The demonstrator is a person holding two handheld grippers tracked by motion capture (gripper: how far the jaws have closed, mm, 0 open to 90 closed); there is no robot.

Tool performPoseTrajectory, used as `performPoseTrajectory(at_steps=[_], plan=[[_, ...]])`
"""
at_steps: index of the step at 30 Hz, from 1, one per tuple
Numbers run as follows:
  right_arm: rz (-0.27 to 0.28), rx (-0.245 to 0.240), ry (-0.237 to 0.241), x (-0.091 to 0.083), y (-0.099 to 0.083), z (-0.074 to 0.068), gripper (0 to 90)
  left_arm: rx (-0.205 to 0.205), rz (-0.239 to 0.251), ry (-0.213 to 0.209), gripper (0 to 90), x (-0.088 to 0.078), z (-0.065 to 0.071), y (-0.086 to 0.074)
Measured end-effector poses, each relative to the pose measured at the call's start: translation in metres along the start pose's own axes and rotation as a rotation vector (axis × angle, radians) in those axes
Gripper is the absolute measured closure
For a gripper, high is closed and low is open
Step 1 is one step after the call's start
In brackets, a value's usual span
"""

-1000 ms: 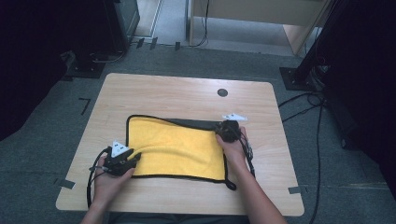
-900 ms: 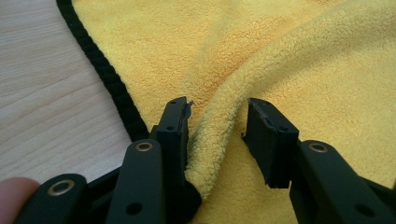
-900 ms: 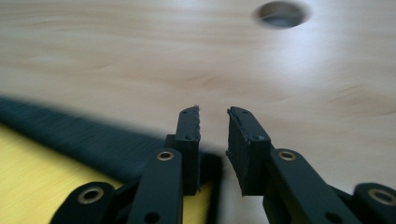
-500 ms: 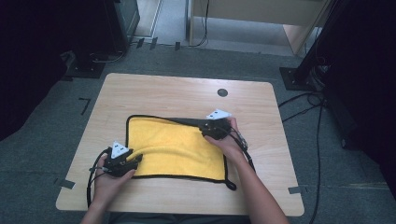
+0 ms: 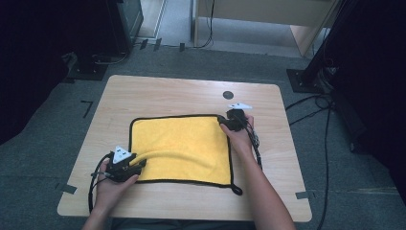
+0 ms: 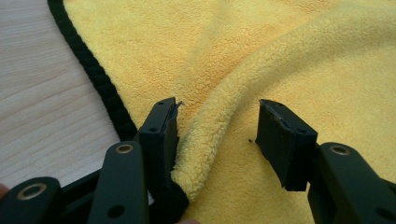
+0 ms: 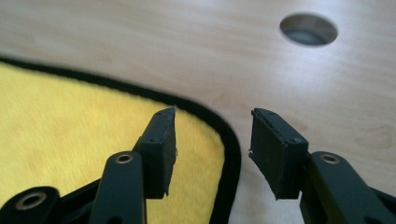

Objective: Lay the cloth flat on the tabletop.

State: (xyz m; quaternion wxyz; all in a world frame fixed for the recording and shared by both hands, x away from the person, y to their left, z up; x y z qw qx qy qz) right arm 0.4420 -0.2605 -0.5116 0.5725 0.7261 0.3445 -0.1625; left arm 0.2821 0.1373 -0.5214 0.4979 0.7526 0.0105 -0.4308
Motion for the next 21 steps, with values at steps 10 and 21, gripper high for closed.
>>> performPoseTrajectory(at_steps=[10,21], plan=[[0.009,-0.108,-0.072,0.016,-0.008,-0.005,81.5,-0.008,0.011,-0.021,33.1,-0.004,0.002,0.004],[0.009,-0.08,-0.071,0.01,-0.007,0.01,85.1,-0.145,0.059,0.145,39.3,0.029,-0.059,0.048]])
Point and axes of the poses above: each handheld gripper's, and its own axes: x roughly forward along the jaws, y roughly out of its top, z roughly to its right, the point moved 1 cm from there along x, roughly forward along the jaws, and after that the axes turned 15 degrees about x, right-handed, at the moved point
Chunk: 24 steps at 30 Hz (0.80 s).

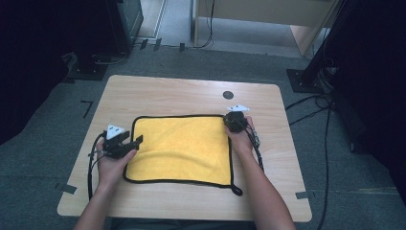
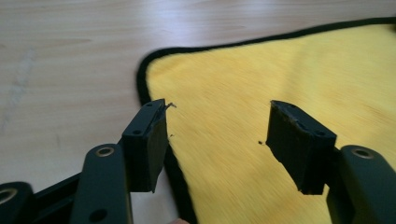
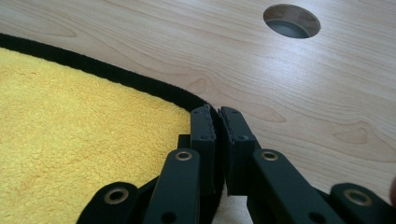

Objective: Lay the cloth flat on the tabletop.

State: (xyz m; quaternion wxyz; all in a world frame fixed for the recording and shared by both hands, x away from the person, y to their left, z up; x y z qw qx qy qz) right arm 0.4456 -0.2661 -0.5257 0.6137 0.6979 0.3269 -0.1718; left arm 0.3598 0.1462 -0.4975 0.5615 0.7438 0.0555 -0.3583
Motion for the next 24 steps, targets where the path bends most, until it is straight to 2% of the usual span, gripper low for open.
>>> performPoseTrajectory(at_steps=[2,3,6,8,9,11,13,14,16,19,22,24], plan=[[-0.002,0.002,-0.001,-0.001,0.0,0.001,85.2,-0.008,-0.056,0.053,41.8,0.02,-0.008,0.008],[-0.004,0.008,-0.002,-0.001,0.0,0.002,85.3,-0.018,-0.068,0.072,43.0,0.028,-0.011,0.011],[-0.003,0.007,-0.009,-0.002,0.0,0.007,85.7,-0.042,-0.092,0.087,47.9,0.049,-0.019,0.017],[-0.002,0.008,-0.014,-0.003,0.0,0.011,85.9,-0.022,-0.131,0.071,50.9,0.063,-0.018,0.02],[-0.003,0.014,-0.01,-0.003,0.001,0.015,86.0,-0.011,-0.134,0.066,56.3,0.068,-0.017,0.021],[-0.008,0.013,-0.018,-0.004,0.003,0.019,86.2,0.034,-0.129,0.075,61.8,0.075,-0.012,0.027],[-0.014,-0.002,-0.036,-0.002,0.007,0.023,86.4,0.044,-0.127,0.053,71.6,0.083,-0.009,0.033],[-0.016,-0.006,-0.046,-0.002,0.008,0.024,86.4,0.065,-0.127,0.056,75.7,0.088,-0.008,0.038],[-0.026,0.0,-0.067,0.001,0.014,0.03,86.4,0.069,-0.124,0.058,80.9,0.096,-0.007,0.043],[-0.027,0.051,-0.065,0.003,0.017,0.035,83.5,0.035,-0.123,0.079,79.7,0.105,-0.011,0.048],[-0.006,0.094,-0.069,0.001,0.014,0.038,67.9,-0.018,-0.125,0.082,65.9,0.103,-0.016,0.047],[0.0,0.11,-0.048,-0.003,0.014,0.039,63.0,-0.026,-0.092,0.092,57.9,0.094,-0.018,0.043]])
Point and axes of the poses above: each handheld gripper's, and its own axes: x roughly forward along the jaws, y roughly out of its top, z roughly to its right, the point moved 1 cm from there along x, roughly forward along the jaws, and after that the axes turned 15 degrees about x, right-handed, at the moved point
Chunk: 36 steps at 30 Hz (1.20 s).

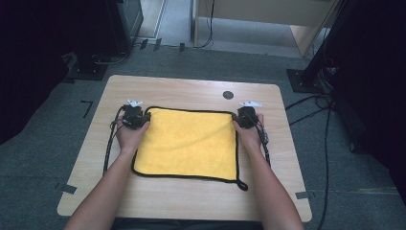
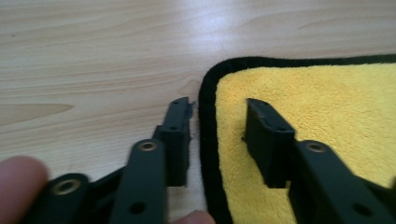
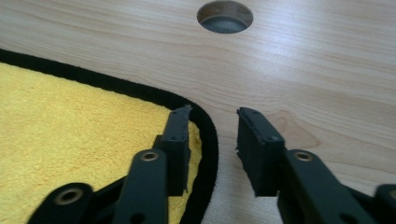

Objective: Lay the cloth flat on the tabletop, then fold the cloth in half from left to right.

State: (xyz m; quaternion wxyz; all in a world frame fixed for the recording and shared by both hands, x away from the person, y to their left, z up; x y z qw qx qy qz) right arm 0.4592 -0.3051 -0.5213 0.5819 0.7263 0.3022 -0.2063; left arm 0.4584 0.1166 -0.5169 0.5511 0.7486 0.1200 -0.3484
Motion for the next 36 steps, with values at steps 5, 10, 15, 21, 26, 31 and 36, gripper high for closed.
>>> performPoseTrajectory(at_steps=[5,10,15,21,26,31,36], plan=[[0.029,0.04,0.025,-0.014,0.008,0.0,53.7,-0.043,0.043,-0.016,51.1,-0.027,-0.005,-0.012],[0.027,0.039,0.03,-0.027,0.001,-0.008,50.0,-0.002,0.058,-0.057,47.4,-0.057,0.007,-0.031],[0.019,0.011,0.063,-0.054,-0.028,-0.019,49.0,0.036,0.071,-0.099,44.7,-0.078,0.02,-0.049],[0.025,0.005,0.094,-0.09,-0.058,-0.023,48.3,0.046,0.093,-0.118,43.0,-0.099,0.032,-0.062],[0.005,0.001,0.118,-0.105,-0.072,-0.024,47.8,0.072,0.074,-0.13,41.0,-0.111,0.042,-0.078],[0.025,0.011,0.167,-0.098,-0.066,-0.037,50.0,0.066,0.057,-0.123,39.9,-0.125,0.046,-0.092],[0.028,-0.037,0.22,-0.081,-0.051,-0.069,50.7,0.059,0.037,-0.124,39.6,-0.137,0.048,-0.108]])
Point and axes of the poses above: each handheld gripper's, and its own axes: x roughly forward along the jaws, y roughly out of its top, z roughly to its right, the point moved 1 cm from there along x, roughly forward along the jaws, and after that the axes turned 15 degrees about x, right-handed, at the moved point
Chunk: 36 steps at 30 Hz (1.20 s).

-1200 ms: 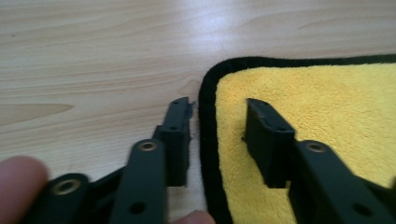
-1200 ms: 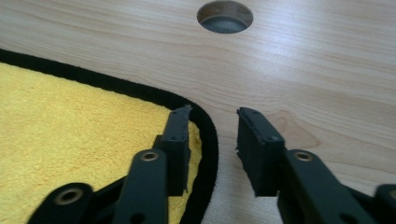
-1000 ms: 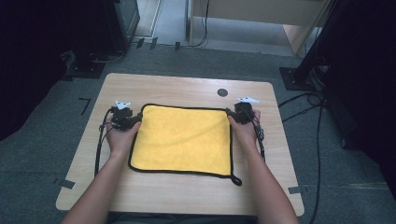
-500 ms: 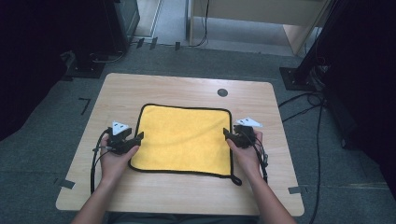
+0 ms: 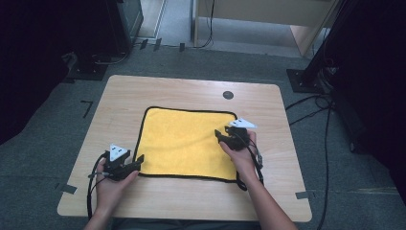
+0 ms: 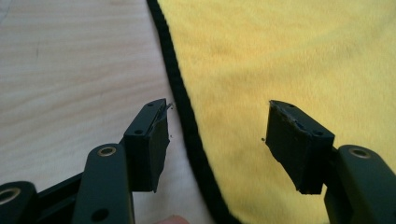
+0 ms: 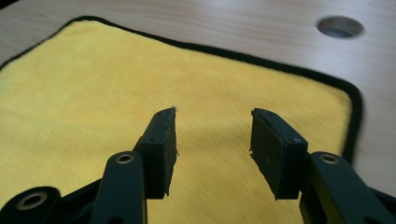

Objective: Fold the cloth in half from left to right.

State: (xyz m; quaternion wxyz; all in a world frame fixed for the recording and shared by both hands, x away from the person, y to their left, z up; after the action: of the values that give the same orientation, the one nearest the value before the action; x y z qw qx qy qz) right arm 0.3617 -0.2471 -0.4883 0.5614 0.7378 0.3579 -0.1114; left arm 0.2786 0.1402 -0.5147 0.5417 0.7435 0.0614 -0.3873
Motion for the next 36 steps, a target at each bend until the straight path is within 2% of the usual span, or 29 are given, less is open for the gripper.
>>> performPoseTrajectory(at_steps=[2,5,8,12,19,21,26,30,32,36], plan=[[-0.006,-0.024,0.018,0.011,0.008,-0.013,50.8,-0.01,-0.016,-0.006,39.7,-0.002,0.002,-0.005],[-0.023,-0.032,0.058,0.029,0.021,-0.035,50.8,-0.009,-0.046,-0.007,40.4,-0.003,0.007,-0.01],[-0.031,-0.064,0.084,0.045,0.031,-0.057,51.0,0.026,-0.057,0.001,41.0,-0.007,0.012,-0.013],[-0.064,-0.13,0.122,0.071,0.044,-0.093,51.2,0.035,-0.049,0.004,40.9,-0.008,0.013,-0.015],[-0.106,-0.177,0.151,0.12,0.053,-0.135,51.0,0.021,-0.046,0.014,40.8,-0.01,0.013,-0.017],[-0.118,-0.181,0.141,0.133,0.055,-0.142,49.9,0.026,-0.046,0.021,40.7,-0.01,0.013,-0.017],[-0.152,-0.152,0.137,0.171,0.056,-0.156,50.4,0.031,-0.052,0.019,41.1,-0.011,0.013,-0.018],[-0.192,-0.139,0.127,0.197,0.057,-0.166,50.0,0.042,-0.057,0.006,45.6,-0.014,0.014,-0.019],[-0.205,-0.135,0.126,0.207,0.058,-0.171,50.3,0.038,-0.059,-0.001,47.7,-0.015,0.014,-0.019],[-0.221,-0.166,0.1,0.22,0.062,-0.181,48.7,0.032,-0.061,-0.013,51.9,-0.016,0.014,-0.019]])
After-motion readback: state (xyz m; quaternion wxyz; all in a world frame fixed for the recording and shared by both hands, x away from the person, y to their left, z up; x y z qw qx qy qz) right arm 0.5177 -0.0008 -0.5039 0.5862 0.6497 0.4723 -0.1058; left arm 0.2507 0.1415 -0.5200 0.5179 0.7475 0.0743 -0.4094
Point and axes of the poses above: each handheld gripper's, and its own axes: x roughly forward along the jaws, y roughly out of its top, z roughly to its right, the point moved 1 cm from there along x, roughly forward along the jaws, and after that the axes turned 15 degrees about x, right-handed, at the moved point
